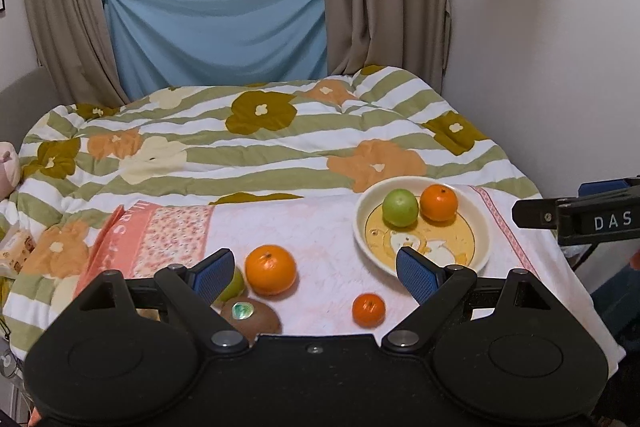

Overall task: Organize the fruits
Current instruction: 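Withdraw both grippers from the bowl back over the fruits, then grasp a red cherry tomato with the left gripper while the right gripper grasps another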

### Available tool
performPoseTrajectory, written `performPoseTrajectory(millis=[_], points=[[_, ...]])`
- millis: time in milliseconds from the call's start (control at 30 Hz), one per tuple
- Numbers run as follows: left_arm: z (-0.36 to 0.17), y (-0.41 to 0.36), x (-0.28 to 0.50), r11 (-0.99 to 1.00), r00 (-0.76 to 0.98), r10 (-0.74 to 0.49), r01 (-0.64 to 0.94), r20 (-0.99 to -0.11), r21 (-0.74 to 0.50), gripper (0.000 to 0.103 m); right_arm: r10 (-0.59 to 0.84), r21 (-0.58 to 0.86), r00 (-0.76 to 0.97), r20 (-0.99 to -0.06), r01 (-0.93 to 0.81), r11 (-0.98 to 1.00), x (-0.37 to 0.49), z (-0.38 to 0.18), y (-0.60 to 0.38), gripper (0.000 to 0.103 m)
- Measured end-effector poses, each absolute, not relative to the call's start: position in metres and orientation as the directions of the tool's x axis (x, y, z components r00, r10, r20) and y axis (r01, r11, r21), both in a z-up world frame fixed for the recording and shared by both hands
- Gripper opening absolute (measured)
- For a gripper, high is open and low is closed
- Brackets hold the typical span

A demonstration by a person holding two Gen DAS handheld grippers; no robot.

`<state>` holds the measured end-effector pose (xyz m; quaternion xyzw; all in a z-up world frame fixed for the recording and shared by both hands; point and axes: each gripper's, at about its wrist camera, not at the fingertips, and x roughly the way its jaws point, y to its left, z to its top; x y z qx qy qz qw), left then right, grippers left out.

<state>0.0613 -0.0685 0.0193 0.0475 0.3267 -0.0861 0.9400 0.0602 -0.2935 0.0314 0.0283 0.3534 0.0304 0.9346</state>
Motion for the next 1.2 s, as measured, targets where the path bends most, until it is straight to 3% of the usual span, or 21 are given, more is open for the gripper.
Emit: performPoseTrajectory(millis=[300, 900, 1033, 1133, 1200], points=[[0.008, -0.03, 0.028, 0.977, 0.762, -0.146, 0.213, -0.631, 0.031, 0.091, 0.085, 0.096, 0.749, -0.657, -0.03, 0.995, 0.026, 0.025, -0.248, 0.103], [-0.063, 0.059, 0.013, 0.964, 0.745, -0.099, 0.236, -0.66, 0.122, 0.089, 0.156, 0.156, 0.738, -0.657, -0.07, 0.985, 0.013, -0.048, -0.152, 0.103], [-0.082, 0.072, 0.024, 0.956, 0.726, -0.113, 0.266, -0.678, 0.125, 0.086, 0.169, 0.16, 0.728, -0.665, -0.082, 0.984, 0.019, -0.065, -0.133, 0.103], [-0.097, 0.077, 0.035, 0.946, 0.693, -0.14, 0.304, -0.707, 0.111, 0.073, 0.171, 0.154, 0.724, -0.668, -0.091, 0.984, 0.024, -0.079, -0.12, 0.103], [-0.106, 0.078, 0.042, 0.94, 0.668, -0.157, 0.326, -0.727, 0.097, 0.071, 0.169, 0.142, 0.714, -0.679, -0.099, 0.985, 0.027, -0.089, -0.11, 0.103]])
